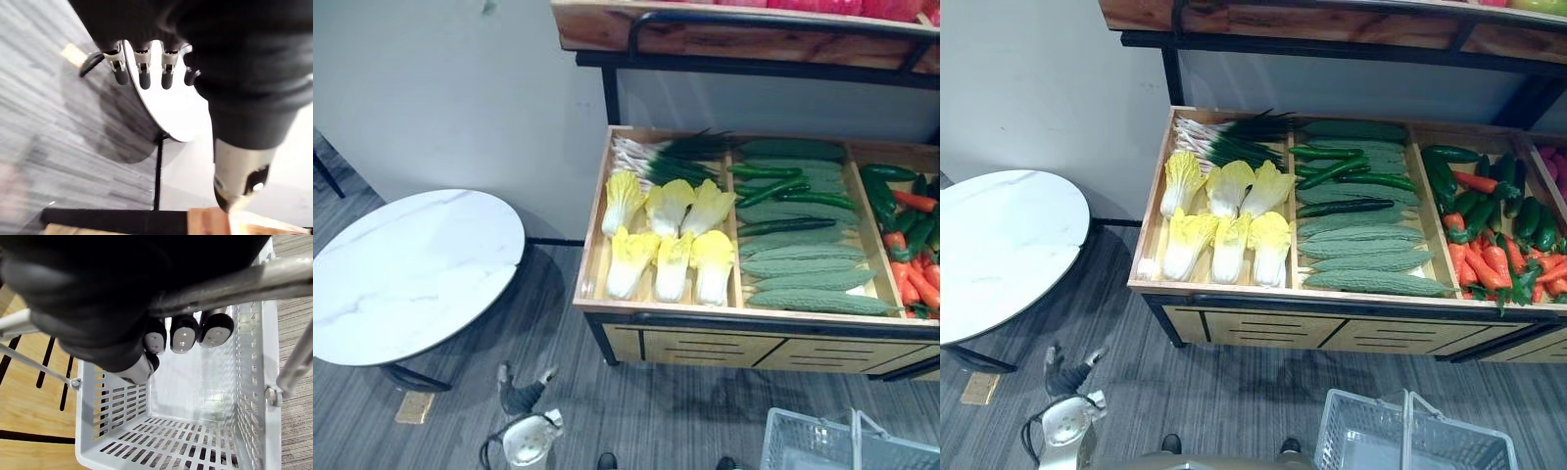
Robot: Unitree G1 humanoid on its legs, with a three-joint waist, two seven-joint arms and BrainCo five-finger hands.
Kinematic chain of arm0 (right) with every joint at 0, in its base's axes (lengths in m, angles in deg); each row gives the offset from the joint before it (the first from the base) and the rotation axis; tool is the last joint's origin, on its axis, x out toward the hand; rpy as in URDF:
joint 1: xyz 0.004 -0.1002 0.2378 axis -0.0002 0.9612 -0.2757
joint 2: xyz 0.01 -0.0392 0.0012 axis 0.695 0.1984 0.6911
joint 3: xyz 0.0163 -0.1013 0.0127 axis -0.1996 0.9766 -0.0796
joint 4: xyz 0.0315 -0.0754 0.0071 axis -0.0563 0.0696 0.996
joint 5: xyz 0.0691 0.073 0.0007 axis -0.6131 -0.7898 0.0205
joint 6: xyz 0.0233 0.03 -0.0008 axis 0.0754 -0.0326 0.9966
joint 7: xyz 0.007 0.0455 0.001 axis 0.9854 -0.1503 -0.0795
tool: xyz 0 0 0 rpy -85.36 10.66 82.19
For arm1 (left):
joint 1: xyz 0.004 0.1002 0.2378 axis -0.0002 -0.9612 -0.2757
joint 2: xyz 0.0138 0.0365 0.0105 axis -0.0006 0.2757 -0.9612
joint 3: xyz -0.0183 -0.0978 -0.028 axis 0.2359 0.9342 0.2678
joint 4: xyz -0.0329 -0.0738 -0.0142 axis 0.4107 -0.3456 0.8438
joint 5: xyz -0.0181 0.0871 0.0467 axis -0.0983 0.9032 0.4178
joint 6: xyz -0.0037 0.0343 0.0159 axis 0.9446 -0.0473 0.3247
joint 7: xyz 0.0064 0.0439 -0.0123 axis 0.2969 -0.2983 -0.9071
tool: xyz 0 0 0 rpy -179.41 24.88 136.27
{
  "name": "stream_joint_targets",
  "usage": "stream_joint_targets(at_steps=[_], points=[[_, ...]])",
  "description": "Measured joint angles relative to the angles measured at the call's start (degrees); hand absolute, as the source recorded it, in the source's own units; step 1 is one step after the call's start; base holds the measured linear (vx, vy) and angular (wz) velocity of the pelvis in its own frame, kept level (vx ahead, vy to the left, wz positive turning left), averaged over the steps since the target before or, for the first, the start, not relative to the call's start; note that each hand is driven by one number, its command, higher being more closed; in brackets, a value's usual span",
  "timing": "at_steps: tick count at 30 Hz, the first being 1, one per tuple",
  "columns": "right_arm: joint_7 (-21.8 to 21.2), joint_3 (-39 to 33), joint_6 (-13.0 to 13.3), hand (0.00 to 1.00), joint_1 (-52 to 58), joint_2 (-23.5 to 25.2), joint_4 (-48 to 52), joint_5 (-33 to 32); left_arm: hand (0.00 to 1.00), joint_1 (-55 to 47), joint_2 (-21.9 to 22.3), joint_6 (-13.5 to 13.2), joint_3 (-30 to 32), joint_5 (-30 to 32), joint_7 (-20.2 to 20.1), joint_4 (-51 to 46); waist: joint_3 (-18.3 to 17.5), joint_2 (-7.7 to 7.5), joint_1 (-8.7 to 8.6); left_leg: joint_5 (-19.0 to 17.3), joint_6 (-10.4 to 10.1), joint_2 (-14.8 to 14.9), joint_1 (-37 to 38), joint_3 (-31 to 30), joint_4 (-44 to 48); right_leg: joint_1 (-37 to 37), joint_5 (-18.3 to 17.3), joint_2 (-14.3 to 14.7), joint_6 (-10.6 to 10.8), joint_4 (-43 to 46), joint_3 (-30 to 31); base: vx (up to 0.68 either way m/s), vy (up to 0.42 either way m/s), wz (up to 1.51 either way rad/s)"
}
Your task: Pick vegetable in the basket
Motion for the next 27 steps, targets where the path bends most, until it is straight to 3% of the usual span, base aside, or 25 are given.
stream_joint_targets(at_steps=[5, 9, 12, 19, 27], points=[[0.14, 1.96, 0.14, 1.00, 0.79, 0.01, 0.13, -0.03, 0.00, 0.83, -0.19, -0.68, -0.05, 4.54, 4.09, -8.48, -1.51, 0.08, -0.34, 0.27, -0.13, 0.59, 0.31, 1.59, -0.92, -0.14, 1.30, 0.93, -0.39, -2.02, 1.17, -0.02, -0.011, -0.15], [0.06, 2.70, 0.13, 1.00, 0.77, -0.27, 0.19, -0.01, 0.00, 2.85, -0.97, -0.53, -0.07, 6.75, 4.88, -9.37, -1.83, 0.13, -0.49, 0.09, -0.30, 0.70, 1.17, 2.96, -0.98, -0.14, 1.33, 1.10, -0.39, -2.19, 2.52, 0.01, 0.003, -0.17], [-0.06, 4.74, 0.14, 1.00, 0.55, -0.60, 0.47, 0.05, 0.00, 4.65, -3.57, -0.42, -0.51, 8.64, 4.93, -9.31, -2.00, -0.08, -1.68, -0.07, -0.37, 0.77, 1.22, 3.58, -1.01, -0.20, 2.21, 1.41, -0.53, -3.13, 3.44, 0.02, 0.005, -0.16], [-0.25, 7.57, 0.22, 1.00, 0.04, -1.35, 0.54, 0.18, 0.00, 9.85, -7.49, -0.27, -2.31, 9.52, 4.99, -3.43, -2.01, -0.05, -2.38, -0.68, -0.36, 0.65, 2.30, 6.27, -1.00, -0.56, 2.88, 1.48, -0.50, -3.90, 5.89, 0.00, 0.009, -0.19], [-1.00, 10.89, 0.49, 1.00, -0.48, -3.02, 1.20, 0.32, 0.00, 12.80, -9.05, 1.08, -3.95, 10.10, 4.45, 3.10, -2.00, 0.31, -3.36, -0.92, -0.20, 0.47, 2.12, 9.02, -0.94, -2.54, 3.73, 1.49, -0.59, -3.90, 8.60, -0.01, 0.004, -0.17]])
